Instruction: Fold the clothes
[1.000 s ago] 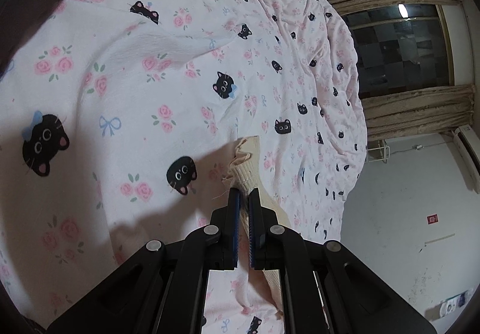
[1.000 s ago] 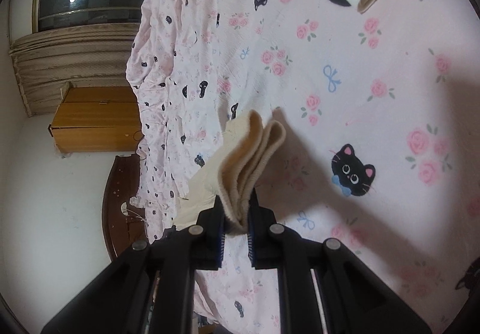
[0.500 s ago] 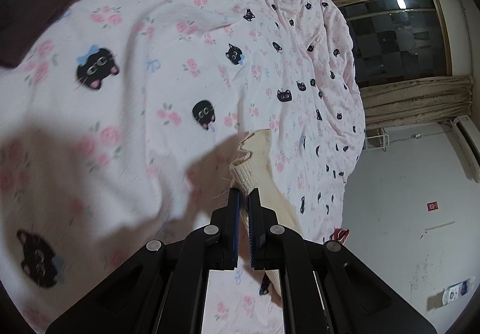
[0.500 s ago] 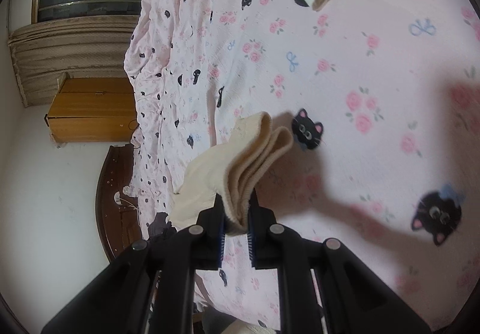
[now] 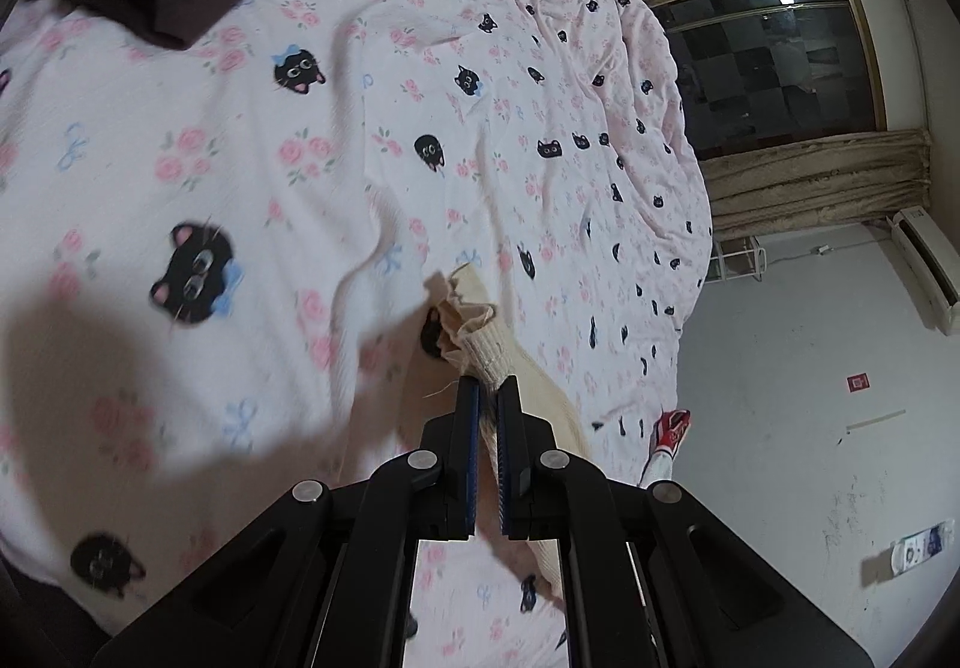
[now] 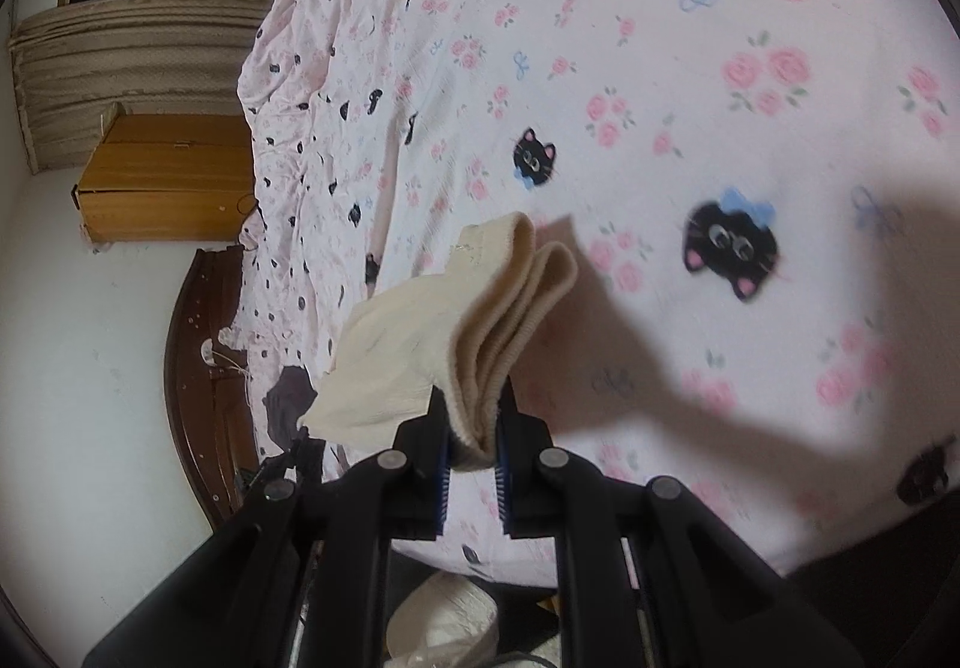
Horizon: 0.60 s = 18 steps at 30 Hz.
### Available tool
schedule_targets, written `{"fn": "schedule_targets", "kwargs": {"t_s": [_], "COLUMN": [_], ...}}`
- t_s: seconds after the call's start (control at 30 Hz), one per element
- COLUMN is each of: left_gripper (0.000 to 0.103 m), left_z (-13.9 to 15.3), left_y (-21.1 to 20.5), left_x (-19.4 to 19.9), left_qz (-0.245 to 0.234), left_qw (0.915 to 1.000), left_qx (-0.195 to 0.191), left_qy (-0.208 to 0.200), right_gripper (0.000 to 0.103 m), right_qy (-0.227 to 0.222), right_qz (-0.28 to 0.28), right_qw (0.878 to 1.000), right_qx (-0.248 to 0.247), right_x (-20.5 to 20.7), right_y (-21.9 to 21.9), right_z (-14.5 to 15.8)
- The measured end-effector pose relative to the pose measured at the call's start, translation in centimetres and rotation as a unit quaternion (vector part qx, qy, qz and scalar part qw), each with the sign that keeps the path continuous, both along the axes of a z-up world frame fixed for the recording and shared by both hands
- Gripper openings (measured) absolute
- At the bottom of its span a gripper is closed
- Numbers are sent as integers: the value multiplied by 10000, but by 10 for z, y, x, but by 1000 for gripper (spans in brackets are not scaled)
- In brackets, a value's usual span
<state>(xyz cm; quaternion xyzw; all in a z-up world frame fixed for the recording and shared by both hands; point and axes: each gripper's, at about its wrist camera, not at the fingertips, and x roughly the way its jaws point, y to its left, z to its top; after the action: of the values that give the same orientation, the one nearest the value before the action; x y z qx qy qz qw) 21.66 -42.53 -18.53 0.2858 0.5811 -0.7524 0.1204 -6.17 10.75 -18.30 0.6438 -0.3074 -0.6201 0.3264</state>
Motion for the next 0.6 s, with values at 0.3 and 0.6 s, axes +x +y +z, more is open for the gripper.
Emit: {"fn": "schedule_targets", "kwargs": {"t_s": [0.3, 0.6], "left_gripper": [4, 4], "left_z": [-3, -42], "left_y": [32, 33], "left_x": [40, 47], "left_qz": [-111, -101], "left_qw": [9998, 9988], "left_qx": [72, 151], "left_qy": [-147, -447], "right_gripper": [13, 18], "right_qy": [44, -10], "right_qz": [286, 408], "right_qw": [9979, 9914], "right_qx": [576, 1241], "right_x": [35, 43], "right_y": [35, 43], "right_z": [12, -7]}}
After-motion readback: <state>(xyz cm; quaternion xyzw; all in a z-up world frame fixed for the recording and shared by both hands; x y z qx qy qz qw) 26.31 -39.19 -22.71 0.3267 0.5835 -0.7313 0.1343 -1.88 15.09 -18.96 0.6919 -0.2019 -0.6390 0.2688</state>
